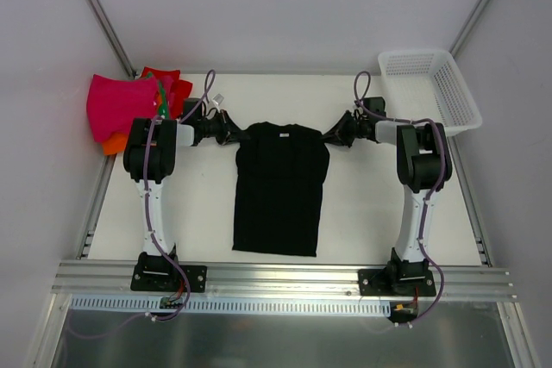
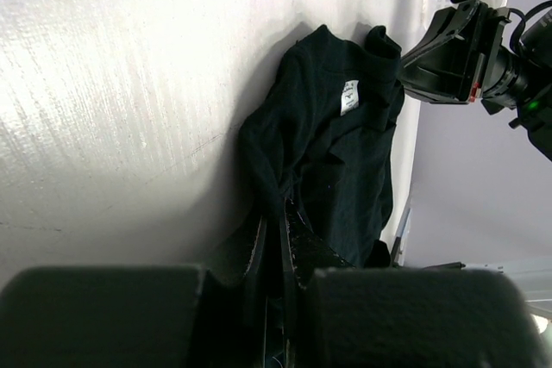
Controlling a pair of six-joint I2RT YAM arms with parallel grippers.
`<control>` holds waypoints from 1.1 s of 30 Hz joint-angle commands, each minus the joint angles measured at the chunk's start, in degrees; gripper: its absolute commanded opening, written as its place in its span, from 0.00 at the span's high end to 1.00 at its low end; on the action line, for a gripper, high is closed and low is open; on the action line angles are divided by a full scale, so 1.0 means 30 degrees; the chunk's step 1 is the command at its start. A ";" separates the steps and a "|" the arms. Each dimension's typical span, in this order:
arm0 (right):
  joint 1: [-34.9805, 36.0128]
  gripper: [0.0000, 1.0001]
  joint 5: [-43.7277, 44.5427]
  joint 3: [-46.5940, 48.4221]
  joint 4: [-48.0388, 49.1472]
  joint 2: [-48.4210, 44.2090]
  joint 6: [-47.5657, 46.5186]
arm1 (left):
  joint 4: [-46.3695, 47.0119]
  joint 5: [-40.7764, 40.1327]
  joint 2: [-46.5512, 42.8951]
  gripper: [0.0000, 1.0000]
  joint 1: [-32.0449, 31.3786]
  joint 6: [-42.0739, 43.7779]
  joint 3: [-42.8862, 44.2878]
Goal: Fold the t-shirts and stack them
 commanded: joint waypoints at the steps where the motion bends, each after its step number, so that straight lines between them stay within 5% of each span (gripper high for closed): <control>1: 0.0184 1.00 -0.0189 -0.0519 0.0287 -0.0251 0.0062 | 0.0242 0.0217 -0.0896 1.00 -0.0077 -0.0093 -0.0374; 24: 0.0448 1.00 -0.0776 -0.4678 0.0844 -0.7750 -0.0261 | 0.0887 -0.0837 -0.8981 1.00 -0.0077 -0.0241 -0.5587; 33: 0.0945 0.99 -0.0103 -0.8164 -0.0239 -1.3256 -0.0875 | 0.0302 -0.1775 -1.2934 1.00 -0.0399 0.0082 -0.9332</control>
